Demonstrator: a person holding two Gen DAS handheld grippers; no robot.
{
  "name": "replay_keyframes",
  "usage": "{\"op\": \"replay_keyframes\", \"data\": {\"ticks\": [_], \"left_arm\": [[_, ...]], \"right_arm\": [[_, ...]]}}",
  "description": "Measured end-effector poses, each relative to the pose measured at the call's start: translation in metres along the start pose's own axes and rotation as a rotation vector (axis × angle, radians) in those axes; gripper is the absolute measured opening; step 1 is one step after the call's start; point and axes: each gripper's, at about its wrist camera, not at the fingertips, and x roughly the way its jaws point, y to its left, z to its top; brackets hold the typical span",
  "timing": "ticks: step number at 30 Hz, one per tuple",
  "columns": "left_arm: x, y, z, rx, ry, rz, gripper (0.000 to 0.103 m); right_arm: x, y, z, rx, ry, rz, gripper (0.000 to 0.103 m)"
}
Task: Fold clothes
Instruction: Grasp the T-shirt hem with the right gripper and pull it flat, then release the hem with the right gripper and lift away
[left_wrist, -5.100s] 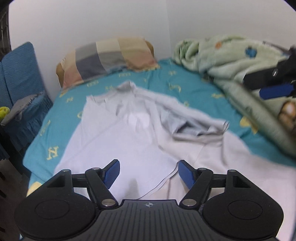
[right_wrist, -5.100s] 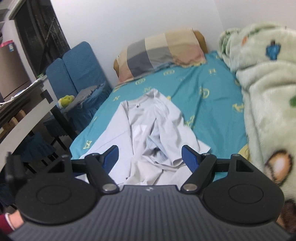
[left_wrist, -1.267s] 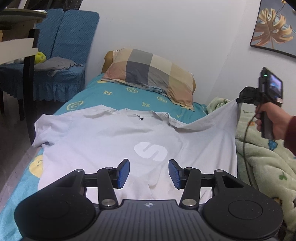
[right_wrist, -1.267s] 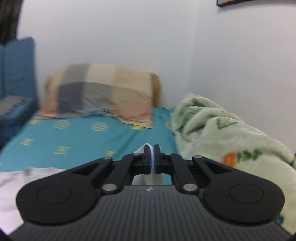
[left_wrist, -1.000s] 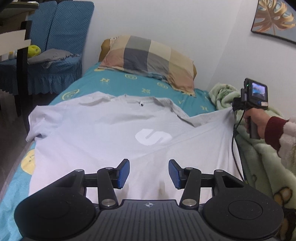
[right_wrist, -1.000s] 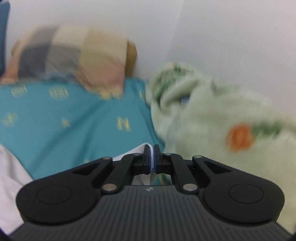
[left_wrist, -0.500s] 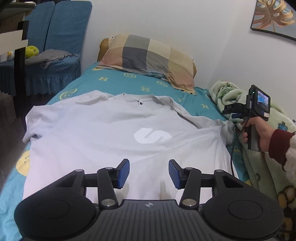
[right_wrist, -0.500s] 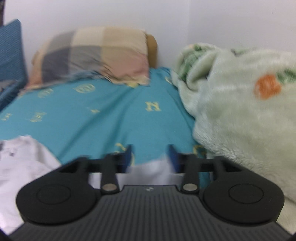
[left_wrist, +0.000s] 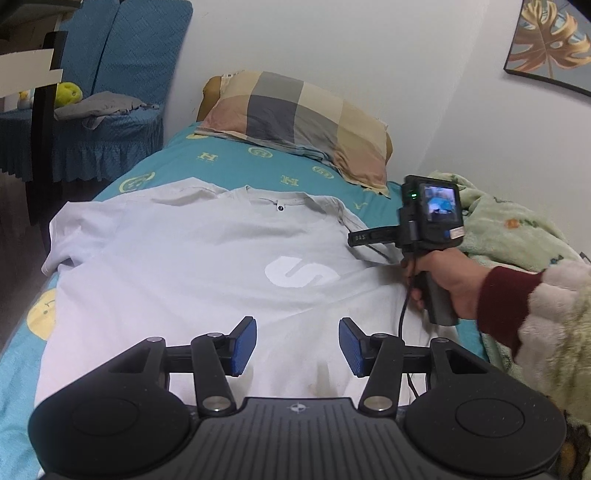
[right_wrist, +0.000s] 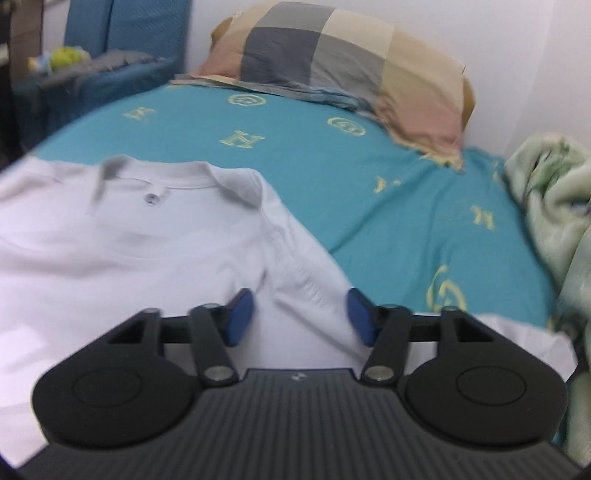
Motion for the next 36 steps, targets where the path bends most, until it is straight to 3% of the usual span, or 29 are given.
{"op": "replay_keyframes", "data": {"ticks": [1,2,5,12,17,22,26,28,30,34,36], "left_arm": [[0.002,0.002,0.000,-0.009,0.007,-0.003,0.052],[0.003,0.003,-0.001,-0.017,0.015,-0.006,0.052],[0.009,0.008,-0.002,-0.045,0.038,-0.015,0.052],[0.018,0.015,-0.002,-0.067,0.056,-0.001,0.052],[0.015,0.012,0.002,-0.052,0.040,0.017,0.052],[0.002,0.004,0.004,-0.020,0.002,0.020,0.053],[-0.013,-0.003,0.004,-0.012,-0.020,0.005,0.053],[-0.023,-0.006,0.004,-0.004,-0.027,0.001,0.054],[-0.034,-0.009,0.003,0.009,-0.035,0.003,0.054],[-0.052,-0.017,-0.002,0.034,-0.038,0.010,0.056],[-0.059,-0.020,-0.005,0.046,-0.039,0.013,0.056]], "right_arm": [[0.003,-0.004,0.002,0.030,-0.026,-0.030,0.017],[0.006,-0.011,0.003,0.069,-0.050,-0.059,0.016],[0.018,-0.032,0.005,0.128,-0.078,-0.157,0.019],[0.038,-0.063,-0.003,0.285,-0.028,-0.133,0.019],[-0.015,-0.075,-0.003,0.418,0.000,-0.043,0.019],[-0.125,-0.075,-0.024,0.345,0.060,0.078,0.020],[-0.208,-0.066,-0.064,0.239,0.225,0.219,0.023],[-0.235,-0.057,-0.087,0.166,0.342,0.278,0.039],[-0.257,-0.048,-0.110,0.085,0.467,0.328,0.047],[-0.276,-0.032,-0.153,-0.031,0.680,0.353,0.047],[-0.275,-0.026,-0.171,0.002,0.757,0.378,0.047]]}}
